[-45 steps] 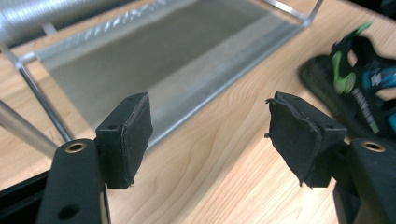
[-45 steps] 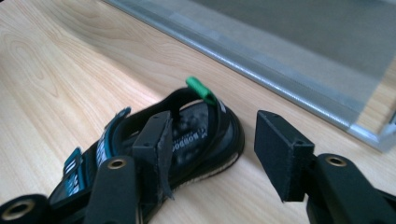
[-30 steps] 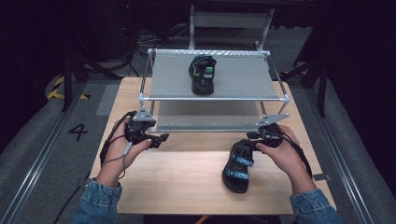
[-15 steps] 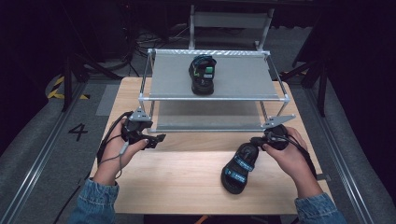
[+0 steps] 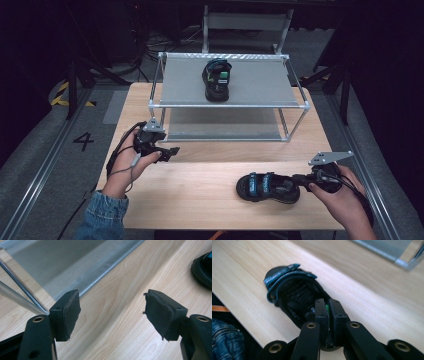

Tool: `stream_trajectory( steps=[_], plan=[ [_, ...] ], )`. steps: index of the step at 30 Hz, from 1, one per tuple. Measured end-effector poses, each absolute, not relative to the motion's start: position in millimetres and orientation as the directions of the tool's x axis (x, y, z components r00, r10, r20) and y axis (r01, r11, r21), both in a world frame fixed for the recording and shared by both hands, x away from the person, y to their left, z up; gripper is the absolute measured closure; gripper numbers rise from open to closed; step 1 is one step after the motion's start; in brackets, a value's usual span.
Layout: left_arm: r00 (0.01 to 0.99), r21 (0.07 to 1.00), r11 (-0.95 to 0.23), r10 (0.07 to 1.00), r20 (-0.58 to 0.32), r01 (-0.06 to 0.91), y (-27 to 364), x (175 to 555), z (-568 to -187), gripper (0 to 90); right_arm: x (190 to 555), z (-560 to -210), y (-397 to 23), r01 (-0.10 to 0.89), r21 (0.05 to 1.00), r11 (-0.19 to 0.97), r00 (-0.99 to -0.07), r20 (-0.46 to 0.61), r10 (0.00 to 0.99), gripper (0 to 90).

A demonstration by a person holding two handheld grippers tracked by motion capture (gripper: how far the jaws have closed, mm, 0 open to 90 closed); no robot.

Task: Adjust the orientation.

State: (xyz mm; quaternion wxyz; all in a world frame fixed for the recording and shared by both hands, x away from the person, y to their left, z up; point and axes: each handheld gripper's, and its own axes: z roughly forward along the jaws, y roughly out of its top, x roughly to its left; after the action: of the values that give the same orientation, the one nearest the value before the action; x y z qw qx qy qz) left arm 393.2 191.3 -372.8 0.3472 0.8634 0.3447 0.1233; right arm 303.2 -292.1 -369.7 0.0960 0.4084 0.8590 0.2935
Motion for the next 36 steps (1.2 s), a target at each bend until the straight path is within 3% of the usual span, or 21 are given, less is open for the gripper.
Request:
stream_trajectory(
  steps=[3, 6, 9, 19, 25, 26, 28, 31, 36],
  plan=[
    [0.736, 0.682, -0.528, 0.676, -0.023, 0.506, 191, 394, -373, 28.8, 304, -373, -292, 0.632, 0.580, 0.513, -0.659, 0.054, 0.750, 79.9],
    [0.736, 0.682, -0.525, 0.676, -0.030, 0.509, 190, 393, -374, 28.8, 308, -374, -290, 0.588, 0.629, 0.508, -0.677, 0.039, 0.735, 59.7],
    [0.732, 0.679, -0.522, 0.680, -0.034, 0.517, 191, 394, -375, 28.7, 319, -382, -284, 0.534, 0.638, 0.554, -0.717, -0.006, 0.697, 51.9],
    [0.726, 0.667, -0.525, 0.686, -0.035, 0.528, 192, 395, -382, 28.8, 339, -411, -269, 0.517, 0.538, 0.666, -0.787, -0.007, 0.617, 54.9],
    [0.728, 0.668, -0.525, 0.684, -0.036, 0.527, 192, 395, -382, 28.8, 346, -420, -265, 0.512, 0.547, 0.663, -0.795, 0.009, 0.607, 70.2],
    [0.729, 0.668, -0.525, 0.683, -0.039, 0.528, 191, 394, -383, 29.1, 347, -420, -267, 0.539, 0.553, 0.635, -0.784, 0.054, 0.619, 77.1],
    [0.731, 0.666, -0.529, 0.681, -0.037, 0.526, 192, 394, -383, 29.3, 348, -418, -270, 0.562, 0.563, 0.606, -0.769, 0.088, 0.633, 81.3],
    [0.730, 0.663, -0.533, 0.683, -0.029, 0.525, 193, 395, -384, 29.4, 350, -416, -272, 0.598, 0.573, 0.560, -0.743, 0.133, 0.656, 84.3],
    [0.733, 0.663, -0.536, 0.680, -0.029, 0.523, 193, 394, -384, 29.4, 361, -415, -270, 0.627, 0.591, 0.507, -0.684, 0.107, 0.721, 85.2]
  ],
)
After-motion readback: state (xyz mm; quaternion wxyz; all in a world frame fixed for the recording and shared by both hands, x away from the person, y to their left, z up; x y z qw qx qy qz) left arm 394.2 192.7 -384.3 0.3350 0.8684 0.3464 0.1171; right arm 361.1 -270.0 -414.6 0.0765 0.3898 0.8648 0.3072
